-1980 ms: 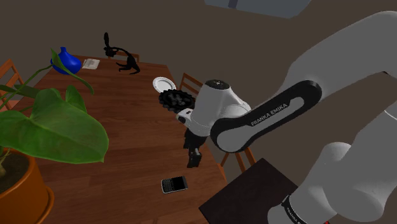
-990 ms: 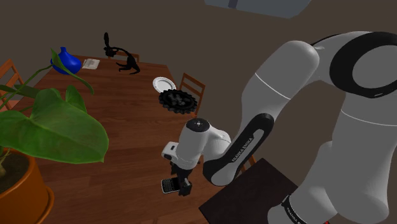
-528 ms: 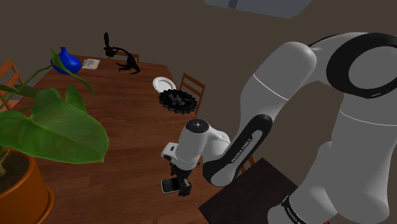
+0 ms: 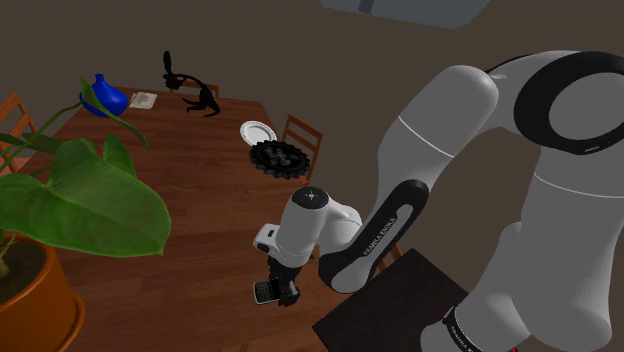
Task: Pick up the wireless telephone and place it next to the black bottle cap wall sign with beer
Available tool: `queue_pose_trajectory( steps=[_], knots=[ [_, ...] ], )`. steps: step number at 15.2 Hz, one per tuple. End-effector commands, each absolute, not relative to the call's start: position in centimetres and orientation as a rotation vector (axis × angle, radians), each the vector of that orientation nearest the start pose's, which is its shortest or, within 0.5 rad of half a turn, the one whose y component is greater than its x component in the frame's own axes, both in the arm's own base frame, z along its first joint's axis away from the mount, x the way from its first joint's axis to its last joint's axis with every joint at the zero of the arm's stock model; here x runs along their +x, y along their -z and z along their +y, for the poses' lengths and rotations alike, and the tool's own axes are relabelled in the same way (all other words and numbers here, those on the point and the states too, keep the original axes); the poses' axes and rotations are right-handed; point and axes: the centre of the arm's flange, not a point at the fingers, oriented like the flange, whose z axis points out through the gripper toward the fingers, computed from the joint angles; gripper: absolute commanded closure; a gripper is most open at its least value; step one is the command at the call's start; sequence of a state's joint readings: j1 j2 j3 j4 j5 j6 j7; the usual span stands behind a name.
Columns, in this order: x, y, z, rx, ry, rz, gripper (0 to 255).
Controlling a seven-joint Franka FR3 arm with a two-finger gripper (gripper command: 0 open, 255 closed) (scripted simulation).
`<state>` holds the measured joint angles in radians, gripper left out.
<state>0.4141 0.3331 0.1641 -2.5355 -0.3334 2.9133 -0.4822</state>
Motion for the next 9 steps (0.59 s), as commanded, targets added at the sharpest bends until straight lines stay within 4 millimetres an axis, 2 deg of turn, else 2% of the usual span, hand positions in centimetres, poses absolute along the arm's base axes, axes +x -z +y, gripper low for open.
queue_pose_trajectory(
  steps=[1, 2, 9],
  knots=[
    [36.7, -15.6, 27.0, -2.451, 0.091, -2.007, 255],
    [36.7, -15.6, 27.0, -2.451, 0.091, -2.007, 255],
    [36.7, -19.3, 27.0, -2.451, 0.091, -2.007, 255]
  ],
)
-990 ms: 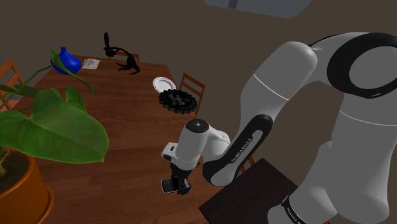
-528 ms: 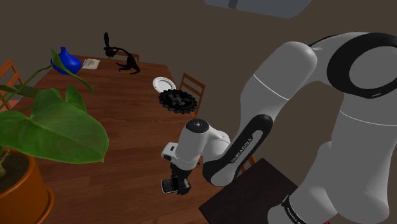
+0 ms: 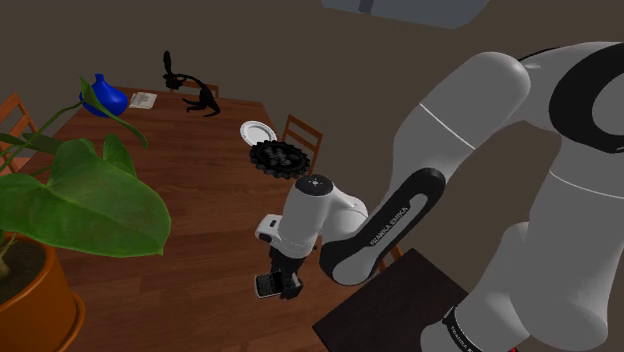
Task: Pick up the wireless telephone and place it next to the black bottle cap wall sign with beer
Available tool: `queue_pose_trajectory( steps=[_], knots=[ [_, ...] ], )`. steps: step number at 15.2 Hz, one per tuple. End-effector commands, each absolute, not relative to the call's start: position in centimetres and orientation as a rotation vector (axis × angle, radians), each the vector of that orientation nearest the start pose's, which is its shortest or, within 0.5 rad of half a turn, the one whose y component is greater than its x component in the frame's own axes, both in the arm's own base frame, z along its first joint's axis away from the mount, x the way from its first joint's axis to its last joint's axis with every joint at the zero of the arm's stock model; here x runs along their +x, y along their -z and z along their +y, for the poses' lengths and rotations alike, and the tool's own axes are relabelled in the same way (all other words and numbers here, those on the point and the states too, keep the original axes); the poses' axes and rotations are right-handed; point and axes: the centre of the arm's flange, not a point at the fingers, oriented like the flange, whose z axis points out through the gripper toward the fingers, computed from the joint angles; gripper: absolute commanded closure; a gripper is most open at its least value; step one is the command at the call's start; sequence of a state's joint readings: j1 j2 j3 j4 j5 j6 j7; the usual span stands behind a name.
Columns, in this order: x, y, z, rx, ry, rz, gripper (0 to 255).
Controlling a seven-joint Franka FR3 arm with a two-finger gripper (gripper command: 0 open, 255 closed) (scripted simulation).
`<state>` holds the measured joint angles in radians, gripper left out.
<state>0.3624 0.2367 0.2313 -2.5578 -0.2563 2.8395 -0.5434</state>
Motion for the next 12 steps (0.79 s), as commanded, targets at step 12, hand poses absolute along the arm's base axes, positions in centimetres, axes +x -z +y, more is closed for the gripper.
queue_pose_trajectory(
  steps=[12],
  knots=[
    [36.7, -25.6, 27.0, -2.451, 0.091, -2.007, 255]
  ],
)
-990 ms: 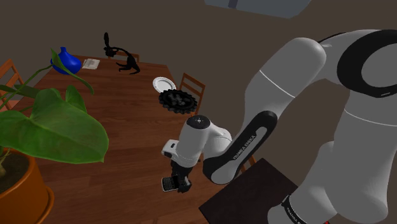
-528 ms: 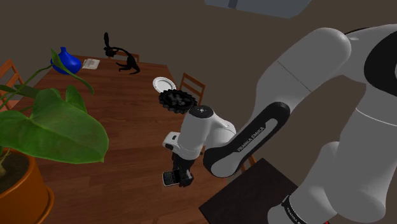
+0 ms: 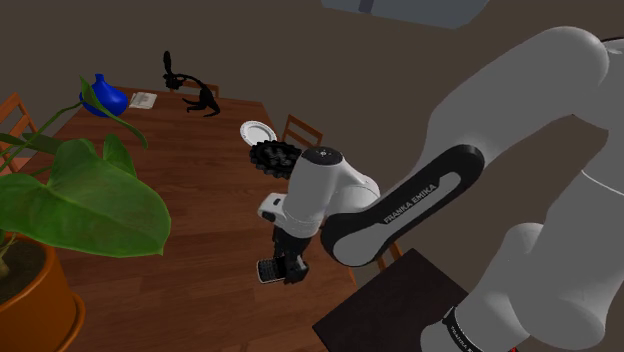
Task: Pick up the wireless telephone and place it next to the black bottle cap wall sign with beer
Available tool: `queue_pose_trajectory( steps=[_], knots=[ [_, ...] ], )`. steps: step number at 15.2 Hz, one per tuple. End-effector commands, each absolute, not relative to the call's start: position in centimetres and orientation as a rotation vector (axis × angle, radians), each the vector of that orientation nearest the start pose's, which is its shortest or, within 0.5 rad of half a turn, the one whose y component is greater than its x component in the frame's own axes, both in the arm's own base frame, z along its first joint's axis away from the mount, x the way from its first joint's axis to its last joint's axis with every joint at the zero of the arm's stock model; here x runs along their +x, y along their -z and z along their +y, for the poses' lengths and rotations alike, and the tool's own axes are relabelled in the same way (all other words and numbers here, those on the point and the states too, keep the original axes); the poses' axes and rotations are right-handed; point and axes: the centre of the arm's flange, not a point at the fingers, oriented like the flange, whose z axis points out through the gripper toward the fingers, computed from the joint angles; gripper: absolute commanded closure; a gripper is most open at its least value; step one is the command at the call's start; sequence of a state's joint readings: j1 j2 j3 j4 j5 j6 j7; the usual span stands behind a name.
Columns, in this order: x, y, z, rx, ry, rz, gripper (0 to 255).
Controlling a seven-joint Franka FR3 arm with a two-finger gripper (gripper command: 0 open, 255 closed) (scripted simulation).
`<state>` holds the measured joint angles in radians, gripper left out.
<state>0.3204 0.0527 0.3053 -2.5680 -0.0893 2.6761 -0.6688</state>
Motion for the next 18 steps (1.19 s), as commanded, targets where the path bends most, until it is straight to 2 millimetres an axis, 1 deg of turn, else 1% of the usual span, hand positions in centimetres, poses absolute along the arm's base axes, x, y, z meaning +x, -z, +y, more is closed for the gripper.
queue_pose_trajectory(
  steps=[1, 3, 4, 18],
  knots=[
    [36.7, -26.1, 27.0, -2.451, 0.091, -2.007, 255],
    [36.7, -27.2, 27.0, -2.451, 0.091, -2.007, 255],
    [36.7, -27.2, 27.0, -2.451, 0.091, -2.007, 255],
    [51.2, -27.2, 15.5, -2.451, 0.091, -2.007, 255]
  ],
)
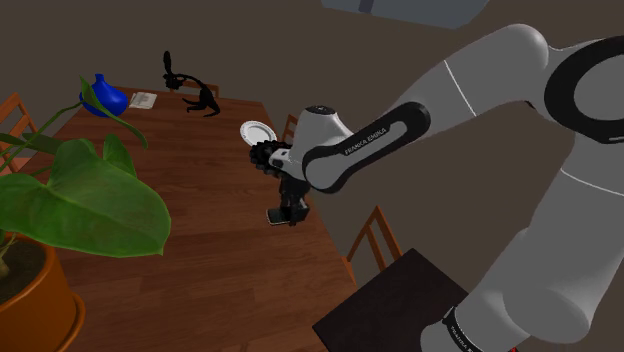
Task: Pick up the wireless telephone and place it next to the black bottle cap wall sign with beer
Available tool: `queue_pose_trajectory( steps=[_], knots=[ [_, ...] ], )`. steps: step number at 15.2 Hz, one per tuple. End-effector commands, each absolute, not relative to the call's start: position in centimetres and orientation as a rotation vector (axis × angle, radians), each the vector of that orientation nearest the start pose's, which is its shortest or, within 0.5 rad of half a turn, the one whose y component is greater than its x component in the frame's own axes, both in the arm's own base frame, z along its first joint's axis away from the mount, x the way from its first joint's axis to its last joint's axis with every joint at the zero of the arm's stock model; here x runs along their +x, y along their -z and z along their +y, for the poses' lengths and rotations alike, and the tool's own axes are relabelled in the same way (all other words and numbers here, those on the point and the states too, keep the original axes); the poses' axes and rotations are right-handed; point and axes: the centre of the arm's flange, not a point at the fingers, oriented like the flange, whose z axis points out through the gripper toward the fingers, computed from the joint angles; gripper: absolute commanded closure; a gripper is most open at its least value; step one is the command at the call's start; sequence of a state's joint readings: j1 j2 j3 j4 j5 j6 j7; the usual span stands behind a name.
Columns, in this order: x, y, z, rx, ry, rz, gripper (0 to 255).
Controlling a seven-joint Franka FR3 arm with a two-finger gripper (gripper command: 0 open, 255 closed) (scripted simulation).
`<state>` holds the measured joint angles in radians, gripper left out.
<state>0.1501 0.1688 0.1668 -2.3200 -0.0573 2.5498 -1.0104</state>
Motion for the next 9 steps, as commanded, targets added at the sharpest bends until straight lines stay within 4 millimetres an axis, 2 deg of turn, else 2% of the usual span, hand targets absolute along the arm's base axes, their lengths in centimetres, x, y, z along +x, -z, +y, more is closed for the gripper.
queue_pose_trajectory(
  steps=[1, 9],
  knots=[
    [52.3, -27.2, 14.7, -2.451, 0.091, -2.007, 255],
    [60.6, -27.2, 8.2, -2.451, 0.091, -2.007, 255]
  ],
)
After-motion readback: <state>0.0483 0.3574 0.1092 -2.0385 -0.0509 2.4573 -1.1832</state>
